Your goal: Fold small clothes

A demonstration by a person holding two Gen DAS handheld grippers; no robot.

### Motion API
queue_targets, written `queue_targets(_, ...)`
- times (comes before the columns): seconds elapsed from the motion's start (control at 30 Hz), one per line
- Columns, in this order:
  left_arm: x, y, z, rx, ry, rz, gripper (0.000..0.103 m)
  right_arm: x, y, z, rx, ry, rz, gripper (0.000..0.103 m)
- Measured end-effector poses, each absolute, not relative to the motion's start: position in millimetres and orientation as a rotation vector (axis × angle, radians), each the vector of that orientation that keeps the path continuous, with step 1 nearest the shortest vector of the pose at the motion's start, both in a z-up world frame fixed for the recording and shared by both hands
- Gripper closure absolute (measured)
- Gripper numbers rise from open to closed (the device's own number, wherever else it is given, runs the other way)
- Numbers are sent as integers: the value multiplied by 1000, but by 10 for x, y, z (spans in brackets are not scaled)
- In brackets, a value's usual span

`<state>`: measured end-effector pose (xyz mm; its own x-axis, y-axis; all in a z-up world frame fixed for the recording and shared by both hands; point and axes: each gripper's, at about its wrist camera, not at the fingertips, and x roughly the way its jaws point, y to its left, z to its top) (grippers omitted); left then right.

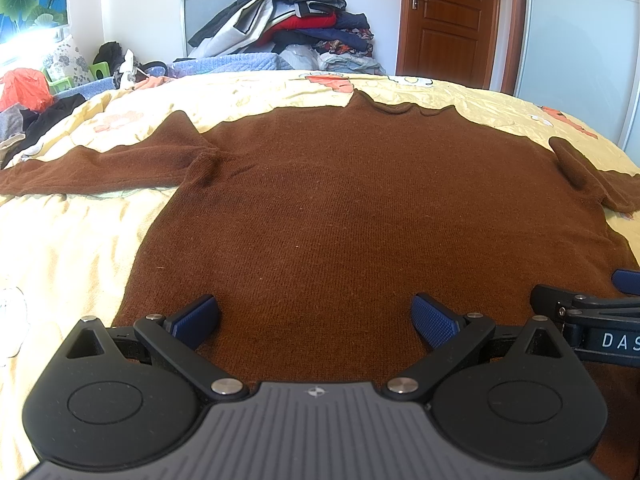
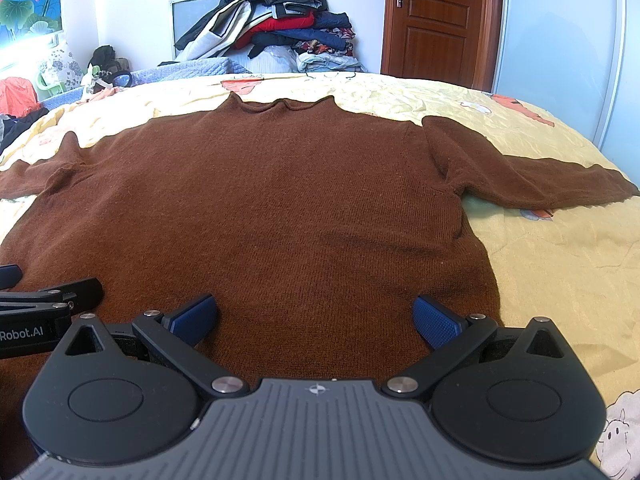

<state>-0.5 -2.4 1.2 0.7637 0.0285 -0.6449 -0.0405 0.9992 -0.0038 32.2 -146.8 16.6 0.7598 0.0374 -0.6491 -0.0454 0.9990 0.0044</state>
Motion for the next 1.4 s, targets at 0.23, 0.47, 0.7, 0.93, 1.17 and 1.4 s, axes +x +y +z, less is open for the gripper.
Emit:
queue_targets(0.23, -43, -35, 23, -16, 698, 43, 0, 322, -1469, 166, -12, 706, 45, 0)
queue_targets(0.47, -59, -39, 35, -17, 697, 45, 0, 321, -1468, 166, -12, 706, 45, 0)
queue_targets(0.7, -60, -38, 35, -17, 697, 45, 0, 320, -1466, 166, -12, 706, 45, 0)
queue_targets(0.93, -61, -38, 36, -17, 697, 45, 0, 321, -1468, 166, -12, 706, 45, 0)
queue_targets(1.17, -60, -37, 35, -17, 697, 44, 0, 318, -1481, 177, -12, 707, 46, 0)
queue_targets(1.4, -62, -37, 36, -18, 696, 44, 0, 423, -2286, 527, 333, 633, 151, 0)
